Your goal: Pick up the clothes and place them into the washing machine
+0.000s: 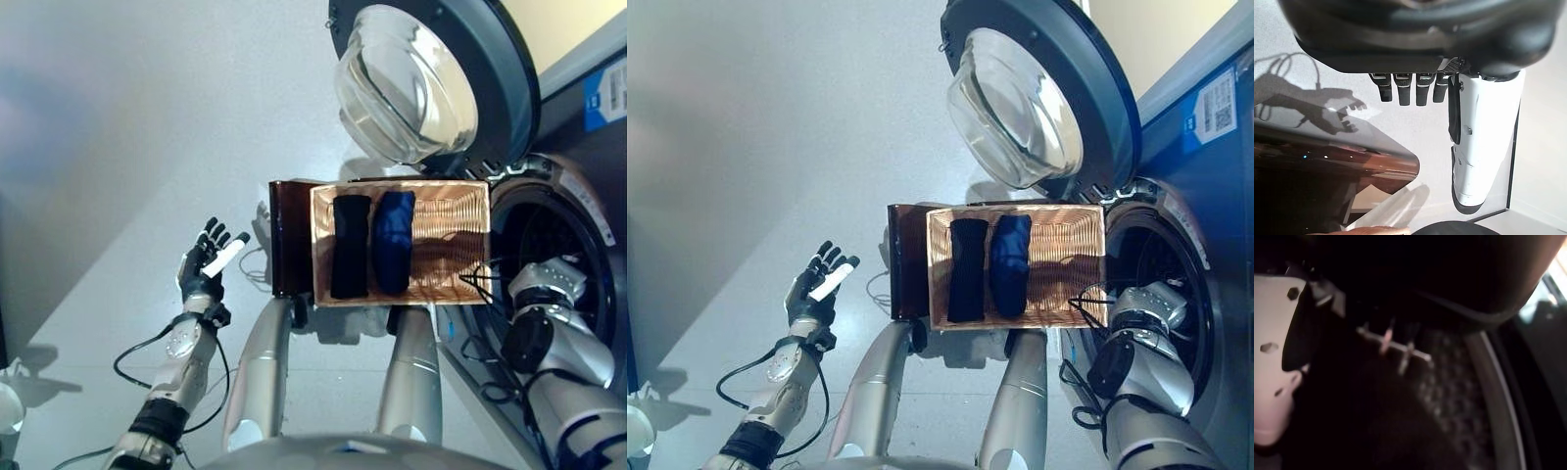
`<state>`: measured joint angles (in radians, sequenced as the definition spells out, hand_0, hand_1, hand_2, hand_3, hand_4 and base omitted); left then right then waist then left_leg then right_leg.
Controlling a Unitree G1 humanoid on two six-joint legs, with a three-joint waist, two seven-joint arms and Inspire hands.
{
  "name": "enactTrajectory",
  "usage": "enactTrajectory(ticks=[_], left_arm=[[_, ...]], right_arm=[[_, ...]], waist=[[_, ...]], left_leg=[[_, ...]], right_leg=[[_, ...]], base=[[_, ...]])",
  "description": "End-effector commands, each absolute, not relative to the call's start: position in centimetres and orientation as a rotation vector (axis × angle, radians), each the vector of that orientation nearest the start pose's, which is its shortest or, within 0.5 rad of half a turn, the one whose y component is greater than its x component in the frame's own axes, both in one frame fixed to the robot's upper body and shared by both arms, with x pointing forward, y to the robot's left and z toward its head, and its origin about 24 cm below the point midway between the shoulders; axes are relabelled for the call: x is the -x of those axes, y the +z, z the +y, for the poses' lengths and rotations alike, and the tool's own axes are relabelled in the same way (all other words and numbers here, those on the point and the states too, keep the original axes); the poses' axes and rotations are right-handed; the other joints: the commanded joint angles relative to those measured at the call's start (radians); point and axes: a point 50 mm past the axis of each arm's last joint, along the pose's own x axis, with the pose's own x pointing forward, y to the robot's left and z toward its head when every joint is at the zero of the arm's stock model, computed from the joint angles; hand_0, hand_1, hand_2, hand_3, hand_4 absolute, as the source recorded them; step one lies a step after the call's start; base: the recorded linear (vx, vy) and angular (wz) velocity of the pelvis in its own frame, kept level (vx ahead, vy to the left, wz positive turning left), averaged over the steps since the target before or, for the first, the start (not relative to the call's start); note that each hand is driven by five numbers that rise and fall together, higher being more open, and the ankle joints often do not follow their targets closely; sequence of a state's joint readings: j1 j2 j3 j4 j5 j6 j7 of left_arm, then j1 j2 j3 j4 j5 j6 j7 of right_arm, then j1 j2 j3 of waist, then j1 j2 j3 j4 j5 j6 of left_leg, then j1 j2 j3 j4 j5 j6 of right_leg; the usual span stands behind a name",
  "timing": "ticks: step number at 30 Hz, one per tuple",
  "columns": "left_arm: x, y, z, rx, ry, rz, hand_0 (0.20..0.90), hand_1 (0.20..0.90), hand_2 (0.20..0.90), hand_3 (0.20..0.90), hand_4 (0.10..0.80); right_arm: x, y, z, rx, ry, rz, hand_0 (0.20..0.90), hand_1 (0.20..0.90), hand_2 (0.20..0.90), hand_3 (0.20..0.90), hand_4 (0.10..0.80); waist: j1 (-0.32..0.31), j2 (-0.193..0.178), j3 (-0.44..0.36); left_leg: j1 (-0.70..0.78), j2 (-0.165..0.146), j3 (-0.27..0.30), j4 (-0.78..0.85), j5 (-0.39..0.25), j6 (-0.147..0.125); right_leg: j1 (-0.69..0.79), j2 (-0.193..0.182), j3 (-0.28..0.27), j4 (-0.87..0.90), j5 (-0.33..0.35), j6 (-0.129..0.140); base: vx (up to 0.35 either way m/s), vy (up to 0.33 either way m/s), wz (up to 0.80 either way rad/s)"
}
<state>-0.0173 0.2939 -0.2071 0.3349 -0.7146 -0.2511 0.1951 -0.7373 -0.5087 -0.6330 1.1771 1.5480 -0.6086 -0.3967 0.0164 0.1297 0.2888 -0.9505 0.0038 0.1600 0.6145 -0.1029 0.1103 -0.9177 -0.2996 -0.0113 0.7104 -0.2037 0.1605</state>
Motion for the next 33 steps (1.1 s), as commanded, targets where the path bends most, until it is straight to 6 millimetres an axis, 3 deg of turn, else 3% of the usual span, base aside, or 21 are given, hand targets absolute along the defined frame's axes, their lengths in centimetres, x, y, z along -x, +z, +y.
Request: enactTrajectory(ticks=[1,2,12,17,26,33], left_arm=[[-24.0,1.0,21.9,0.332,0.251,0.006,0.900,0.900,0.900,0.900,0.800],[-24.0,1.0,21.9,0.332,0.250,0.008,0.900,0.900,0.900,0.900,0.800],[-23.9,0.7,21.7,0.350,0.245,0.022,0.900,0.900,0.900,0.900,0.800],[-24.0,0.7,21.3,0.368,0.225,0.019,0.900,0.900,0.900,0.900,0.800],[-24.0,0.6,21.2,0.373,0.221,0.022,0.900,0.900,0.900,0.900,0.800],[-23.9,-0.4,21.3,0.359,0.243,0.064,0.900,0.900,0.900,0.900,0.800]], right_arm=[[-23.7,7.6,-43.0,-1.318,-1.548,-0.606,0.304,0.304,0.304,0.304,0.375],[-23.6,7.6,-43.1,-1.324,-1.558,-0.601,0.900,0.900,0.900,0.900,0.800],[-24.4,7.1,-42.2,-1.337,-1.528,-0.561,0.900,0.900,0.900,0.900,0.800],[-26.0,6.2,-40.4,-1.333,-1.444,-0.501,0.900,0.900,0.900,0.900,0.800],[-28.5,4.3,-36.8,-1.273,-1.321,-0.309,0.900,0.900,0.900,0.900,0.800],[-28.5,1.5,-34.1,-1.221,-1.278,-0.183,0.900,0.900,0.900,0.900,0.800]], waist=[[0.005,0.014,-0.048],[0.005,0.013,-0.050],[0.010,0.012,-0.056],[0.012,0.006,-0.040],[0.024,-0.020,-0.039],[0.021,-0.057,-0.060]], left_leg=[[0.038,0.044,-0.056,0.067,-0.110,-0.121],[0.038,0.044,-0.055,0.069,-0.111,-0.121],[0.054,0.044,-0.061,0.060,-0.127,-0.123],[0.083,0.038,-0.046,-0.008,-0.077,-0.119],[0.177,0.018,-0.056,-0.159,-0.009,-0.136],[0.276,0.023,-0.076,-0.269,0.035,-0.151]], right_leg=[[-0.016,0.004,0.002,-0.100,0.162,-0.040],[-0.015,0.003,0.003,-0.101,0.163,-0.040],[0.006,0.006,0.012,-0.116,0.155,-0.028],[0.048,-0.004,-0.009,-0.198,0.206,-0.024],[0.173,-0.017,-0.038,-0.375,0.281,-0.004],[0.295,-0.018,-0.064,-0.489,0.326,0.008]], base=[[-0.086,0.013,-0.02],[0.000,0.000,0.00],[0.019,0.003,0.00],[0.026,0.006,-0.04],[0.030,-0.015,0.01],[0.074,-0.049,0.04]])
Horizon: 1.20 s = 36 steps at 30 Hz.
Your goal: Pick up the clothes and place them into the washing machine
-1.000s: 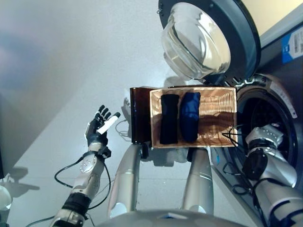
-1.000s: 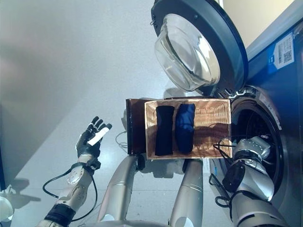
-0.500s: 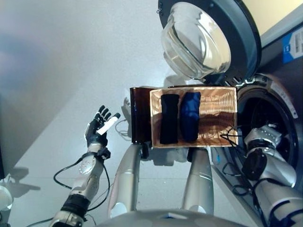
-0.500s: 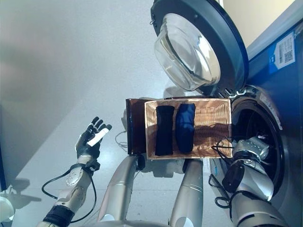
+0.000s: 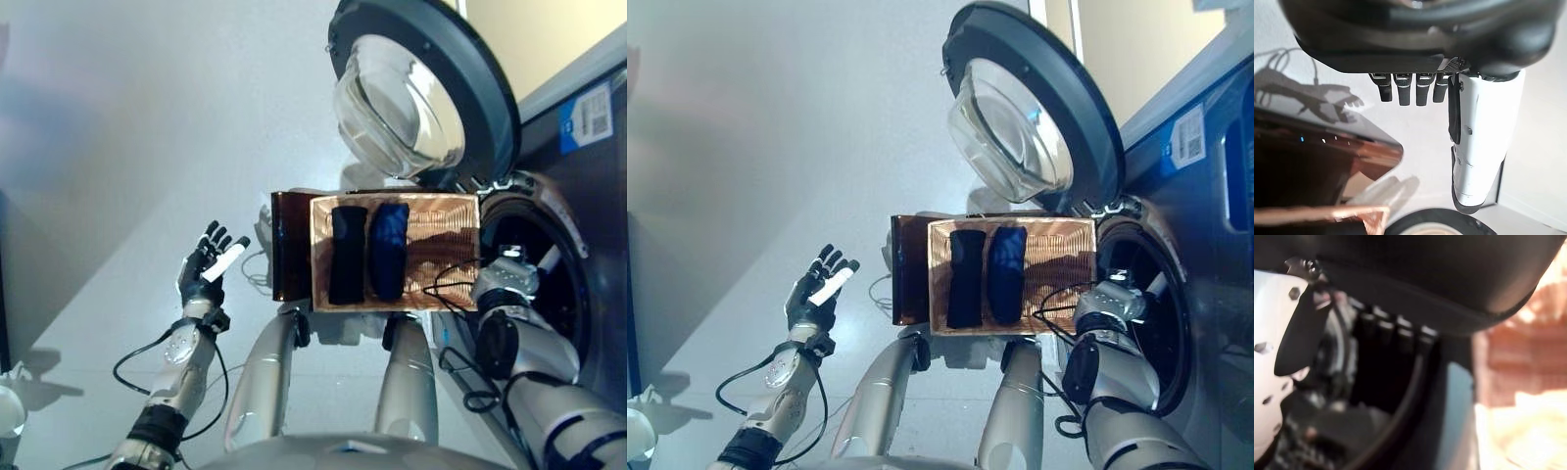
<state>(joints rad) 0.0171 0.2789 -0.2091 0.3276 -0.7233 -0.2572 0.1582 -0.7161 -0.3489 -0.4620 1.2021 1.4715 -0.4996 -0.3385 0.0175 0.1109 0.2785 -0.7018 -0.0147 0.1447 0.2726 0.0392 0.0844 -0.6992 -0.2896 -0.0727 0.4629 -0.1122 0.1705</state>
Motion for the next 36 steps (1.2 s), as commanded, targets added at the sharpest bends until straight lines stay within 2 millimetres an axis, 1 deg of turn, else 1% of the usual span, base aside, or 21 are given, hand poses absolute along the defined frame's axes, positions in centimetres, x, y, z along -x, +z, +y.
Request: enactTrajectory(ticks=[1,2,5,8,12,14,16,17,18,20,24,28,30,36], left_arm=[[-23.9,-0.6,21.2,0.359,0.248,0.071,0.900,0.900,0.900,0.900,0.800],[-23.8,-0.8,21.2,0.356,0.251,0.082,0.900,0.900,0.900,0.900,0.800],[-23.5,-1.7,21.5,0.353,0.282,0.119,0.900,0.900,0.900,0.900,0.800],[-23.2,-2.6,21.7,0.342,0.311,0.156,0.900,0.900,0.900,0.900,0.800],[-22.9,-3.3,21.9,0.336,0.345,0.186,0.900,0.900,0.900,0.900,0.800],[-22.8,-3.5,22.0,0.337,0.360,0.188,0.900,0.900,0.900,0.900,0.800],[-22.9,-3.5,22.2,0.330,0.370,0.184,0.900,0.900,0.900,0.900,0.800],[-22.9,-3.3,22.3,0.322,0.371,0.178,0.900,0.900,0.900,0.900,0.800],[-23.0,-3.3,22.4,0.311,0.375,0.174,0.900,0.900,0.900,0.900,0.800],[-23.1,-3.0,22.6,0.294,0.380,0.157,0.900,0.900,0.900,0.900,0.800],[-23.6,-2.7,22.6,0.273,0.384,0.139,0.900,0.900,0.900,0.900,0.800],[-23.8,-2.5,22.4,0.270,0.379,0.124,0.900,0.900,0.900,0.900,0.800],[-23.9,-2.4,22.4,0.265,0.372,0.123,0.900,0.900,0.900,0.900,0.800],[-24.3,-1.7,22.3,0.243,0.339,0.100,0.900,0.900,0.900,0.900,0.800]], right_arm=[[-28.4,1.1,-33.8,-1.211,-1.277,-0.165,0.900,0.900,0.900,0.900,0.800],[-28.2,0.5,-33.5,-1.197,-1.280,-0.138,0.900,0.900,0.900,0.900,0.800],[-27.6,-1.4,-31.7,-1.131,-1.254,-0.033,0.900,0.900,0.900,0.900,0.800],[-27.3,-2.9,-30.0,-1.019,-1.172,0.072,0.900,0.900,0.900,0.900,0.800],[-26.6,-4.8,-27.1,-0.894,-1.050,0.186,0.900,0.900,0.900,0.900,0.800],[-26.4,-5.4,-25.3,-0.827,-0.954,0.233,0.900,0.900,0.900,0.900,0.800],[-26.2,-5.8,-24.3,-0.741,-0.869,0.271,0.900,0.900,0.900,0.900,0.800],[-26.2,-6.1,-23.5,-0.667,-0.790,0.311,0.900,0.900,0.900,0.900,0.800],[-26.4,-5.8,-23.1,-0.629,-0.750,0.306,0.900,0.900,0.900,0.900,0.800],[-26.6,-5.7,-22.1,-0.448,-0.638,0.345,0.900,0.900,0.900,0.900,0.800],[-27.6,-5.3,-21.4,-0.162,-0.522,0.383,0.900,0.900,0.900,0.900,0.800],[-28.5,-4.9,-21.3,-0.001,-0.471,0.408,0.900,0.900,0.900,0.900,0.800],[-29.0,-4.6,-21.5,0.069,-0.472,0.416,0.900,0.900,0.900,0.900,0.800],[-30.3,-3.8,-22.2,0.395,-0.405,0.452,0.900,0.900,0.900,0.900,0.800]], waist=[[0.018,-0.043,-0.051],[0.016,-0.049,-0.055],[0.009,-0.064,-0.055],[0.000,-0.077,-0.053],[-0.013,-0.090,-0.047],[-0.016,-0.094,-0.044],[-0.021,-0.099,-0.041],[-0.021,-0.102,-0.038],[-0.023,-0.105,-0.036],[-0.023,-0.108,-0.033],[-0.016,-0.106,-0.024],[-0.001,-0.101,-0.020],[0.007,-0.098,-0.021],[0.029,-0.091,-0.009]], left_leg=[[0.042,0.041,-0.062,0.059,-0.101,-0.127],[0.057,0.043,-0.065,0.045,-0.096,-0.130],[0.107,0.050,-0.072,0.016,-0.084,-0.137],[0.141,0.059,-0.076,0.009,-0.082,-0.139],[0.179,0.073,-0.082,0.015,-0.086,-0.143],[0.198,0.078,-0.084,0.012,-0.084,-0.146],[0.208,0.081,-0.084,0.014,-0.083,-0.147],[0.212,0.083,-0.085,0.016,-0.082,-0.148],[0.215,0.085,-0.086,0.014,-0.082,-0.148],[0.212,0.085,-0.089,0.021,-0.081,-0.148],[0.198,0.084,-0.091,0.050,-0.089,-0.146],[0.181,0.081,-0.096,0.083,-0.099,-0.141],[0.176,0.081,-0.098,0.090,-0.101,-0.140],[0.133,0.079,-0.104,0.182,-0.132,-0.130]], right_leg=[[0.092,-0.027,-0.009,-0.256,0.239,-0.001],[0.111,-0.026,-0.011,-0.272,0.243,0.000],[0.169,-0.020,-0.023,-0.303,0.251,0.001],[0.198,-0.015,-0.026,-0.303,0.250,-0.002],[0.234,-0.008,-0.028,-0.292,0.239,-0.007],[0.252,-0.005,-0.031,-0.292,0.233,-0.009],[0.262,-0.001,-0.032,-0.292,0.229,-0.012],[0.263,0.001,-0.033,-0.288,0.227,-0.014],[0.265,0.002,-0.033,-0.287,0.225,-0.014],[0.263,0.003,-0.032,-0.278,0.220,-0.016],[0.250,0.002,-0.031,-0.251,0.212,-0.021],[0.241,-0.001,-0.031,-0.230,0.205,-0.023],[0.233,-0.002,-0.033,-0.216,0.198,-0.024],[0.187,0.003,-0.020,-0.129,0.167,-0.036]], base=[[0.073,-0.055,-0.04],[0.073,-0.059,-0.02],[0.071,-0.055,0.04],[0.056,-0.031,-0.03],[0.056,-0.028,0.01],[0.030,-0.016,-0.05],[0.015,-0.016,-0.07],[0.003,-0.017,-0.05],[0.000,0.000,0.00],[0.000,0.000,0.00],[-0.027,0.001,0.01],[-0.036,0.002,0.04],[-0.031,0.007,0.04],[-0.055,0.017,0.04]])
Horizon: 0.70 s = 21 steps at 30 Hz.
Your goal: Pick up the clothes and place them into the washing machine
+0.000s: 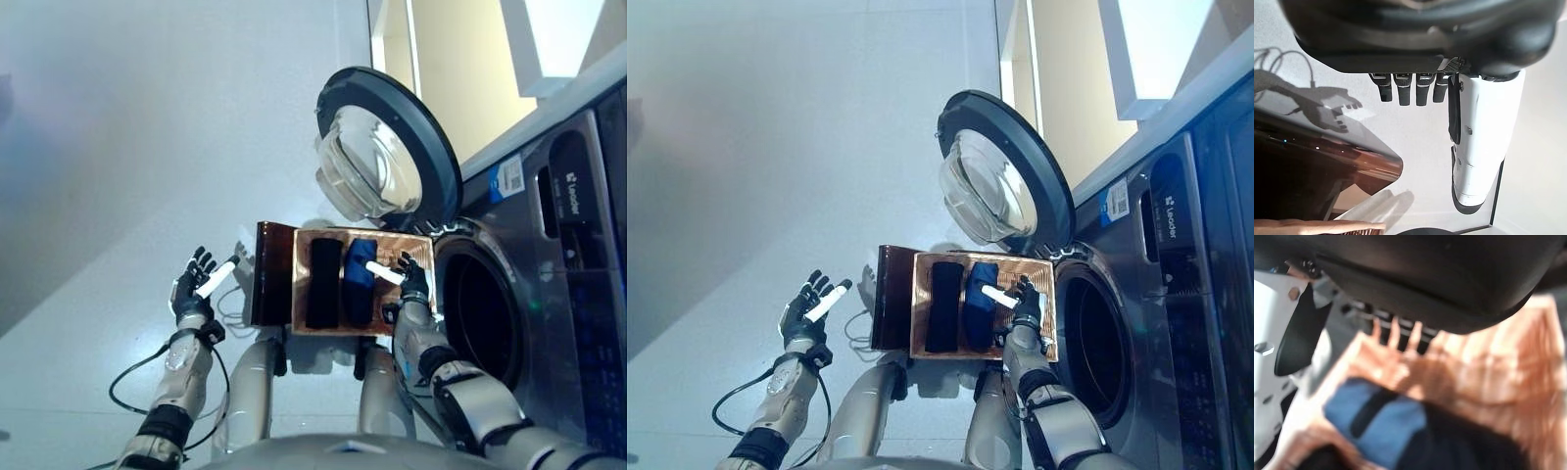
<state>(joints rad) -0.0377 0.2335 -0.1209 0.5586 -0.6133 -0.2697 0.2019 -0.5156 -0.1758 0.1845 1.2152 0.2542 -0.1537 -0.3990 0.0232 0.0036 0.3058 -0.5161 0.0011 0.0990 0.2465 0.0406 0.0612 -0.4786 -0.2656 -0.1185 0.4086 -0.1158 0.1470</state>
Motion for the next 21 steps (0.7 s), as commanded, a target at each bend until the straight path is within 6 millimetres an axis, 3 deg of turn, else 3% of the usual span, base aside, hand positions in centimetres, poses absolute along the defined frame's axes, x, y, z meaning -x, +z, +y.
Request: enactTrajectory(ticks=[1,15,21], left_arm=[[-24.4,-1.6,22.3,0.238,0.333,0.098,0.900,0.900,0.900,0.900,0.800],[-24.4,-1.3,22.2,0.243,0.332,0.094,0.900,0.900,0.900,0.900,0.800],[-24.3,-1.5,21.8,0.249,0.318,0.109,0.900,0.900,0.900,0.900,0.800]], right_arm=[[-30.4,-3.7,-22.1,0.448,-0.382,0.453,0.900,0.900,0.900,0.900,0.800],[-30.5,-4.0,-21.2,0.410,-0.381,0.467,0.900,0.900,0.900,0.900,0.800],[-29.8,-5.3,-19.6,0.384,-0.366,0.539,0.900,0.900,0.900,0.900,0.800]], waist=[[0.024,0.017,-0.030],[0.024,0.029,-0.015],[0.035,0.031,-0.022]], left_leg=[[-0.066,0.063,-0.060,0.237,-0.142,-0.106],[-0.184,0.079,-0.058,0.449,-0.223,-0.088],[-0.185,0.074,-0.059,0.481,-0.243,-0.080]], right_leg=[[-0.049,-0.020,0.032,-0.048,0.162,-0.015],[-0.185,-0.009,0.054,0.186,0.060,-0.045],[-0.185,-0.015,0.054,0.212,0.045,-0.045]], base=[[-0.081,0.029,0.05],[-0.046,0.024,0.02],[0.000,0.005,0.00]])
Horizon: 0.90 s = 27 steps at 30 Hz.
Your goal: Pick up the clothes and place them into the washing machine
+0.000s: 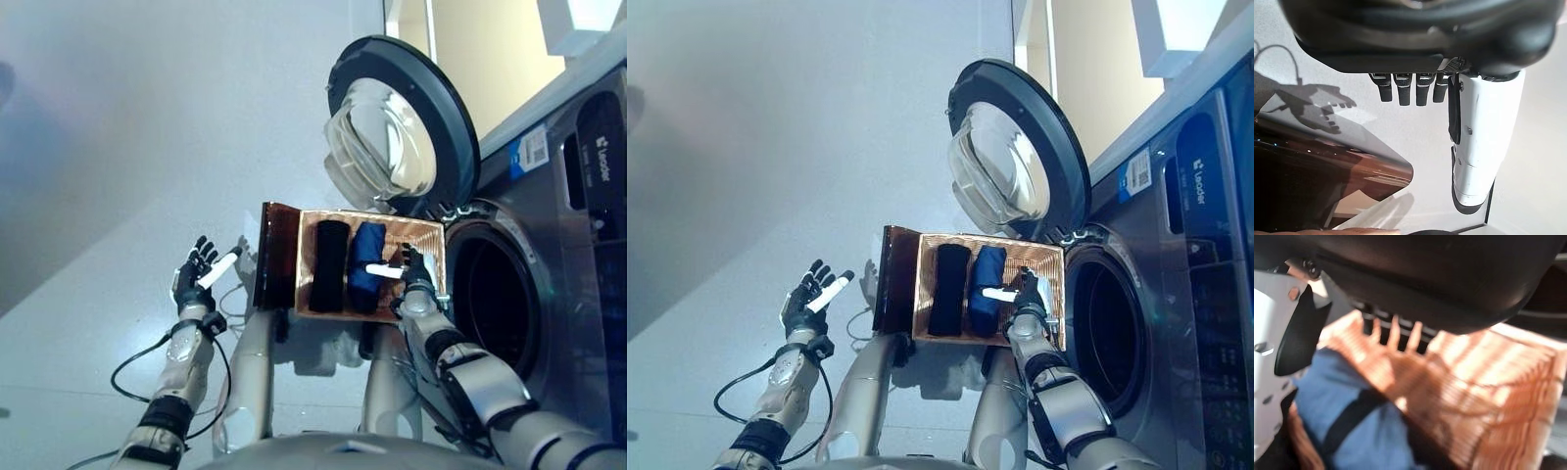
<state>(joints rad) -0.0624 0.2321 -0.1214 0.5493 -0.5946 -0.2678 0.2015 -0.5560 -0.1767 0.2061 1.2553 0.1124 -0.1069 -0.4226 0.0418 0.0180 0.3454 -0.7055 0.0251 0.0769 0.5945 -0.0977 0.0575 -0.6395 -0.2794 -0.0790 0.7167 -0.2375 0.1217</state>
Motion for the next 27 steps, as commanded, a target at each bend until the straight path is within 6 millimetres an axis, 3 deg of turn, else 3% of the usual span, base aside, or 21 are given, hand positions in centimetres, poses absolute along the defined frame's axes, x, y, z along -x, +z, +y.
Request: enactTrajectory(ticks=[1,8,12,25,26,27], left_arm=[[-24.4,-1.5,21.7,0.250,0.313,0.109,0.900,0.900,0.900,0.900,0.800],[-24.3,-1.4,20.9,0.233,0.261,0.116,0.900,0.900,0.900,0.900,0.800],[-24.2,-1.7,20.7,0.221,0.249,0.130,0.900,0.900,0.900,0.900,0.800],[-23.6,-1.3,21.0,0.214,0.238,0.112,0.900,0.900,0.900,0.900,0.800],[-23.5,-1.2,21.0,0.213,0.239,0.110,0.900,0.900,0.900,0.900,0.800],[-23.5,-1.1,21.0,0.214,0.237,0.106,0.900,0.900,0.900,0.900,0.800]], right_arm=[[-29.7,-5.5,-19.3,0.375,-0.364,0.550,0.900,0.900,0.900,0.900,0.800],[-29.6,-5.9,-17.8,0.385,-0.357,0.600,0.900,0.900,0.900,0.900,0.800],[-29.2,-6.3,-17.7,0.485,-0.317,0.619,0.900,0.900,0.900,0.900,0.800],[-28.0,-7.0,-20.5,0.606,-0.385,0.707,0.900,0.900,0.900,0.900,0.800],[-27.9,-7.0,-20.7,0.622,-0.391,0.710,0.900,0.900,0.900,0.900,0.800],[-27.9,-7.0,-20.8,0.633,-0.392,0.711,0.900,0.900,0.900,0.900,0.800]], waist=[[0.019,0.018,-0.062],[0.046,0.038,-0.065],[0.058,0.046,-0.062],[0.074,0.062,-0.063],[0.078,0.065,-0.063],[0.078,0.066,-0.063]], left_leg=[[0.004,0.050,-0.038,0.138,-0.108,-0.075],[-0.003,0.038,-0.042,0.178,-0.132,-0.063],[-0.007,0.033,-0.046,0.197,-0.143,-0.057],[-0.067,0.025,-0.048,0.256,-0.163,-0.048],[-0.067,0.029,-0.055,0.287,-0.206,-0.055],[-0.076,0.028,-0.055,0.296,-0.208,-0.055]], right_leg=[[-0.024,-0.002,0.015,-0.091,0.164,-0.019],[-0.022,-0.017,0.011,-0.054,0.144,-0.017],[-0.020,-0.024,0.008,-0.033,0.131,-0.017],[-0.080,-0.034,0.015,0.031,0.107,-0.023],[-0.085,-0.031,0.023,0.067,0.067,-0.015],[-0.093,-0.030,0.026,0.075,0.064,-0.016]], base=[[0.013,0.037,0.01],[0.010,0.031,0.02],[0.003,0.009,0.00],[0.001,0.009,0.04],[0.057,0.003,0.06],[-0.017,0.008,0.07]])
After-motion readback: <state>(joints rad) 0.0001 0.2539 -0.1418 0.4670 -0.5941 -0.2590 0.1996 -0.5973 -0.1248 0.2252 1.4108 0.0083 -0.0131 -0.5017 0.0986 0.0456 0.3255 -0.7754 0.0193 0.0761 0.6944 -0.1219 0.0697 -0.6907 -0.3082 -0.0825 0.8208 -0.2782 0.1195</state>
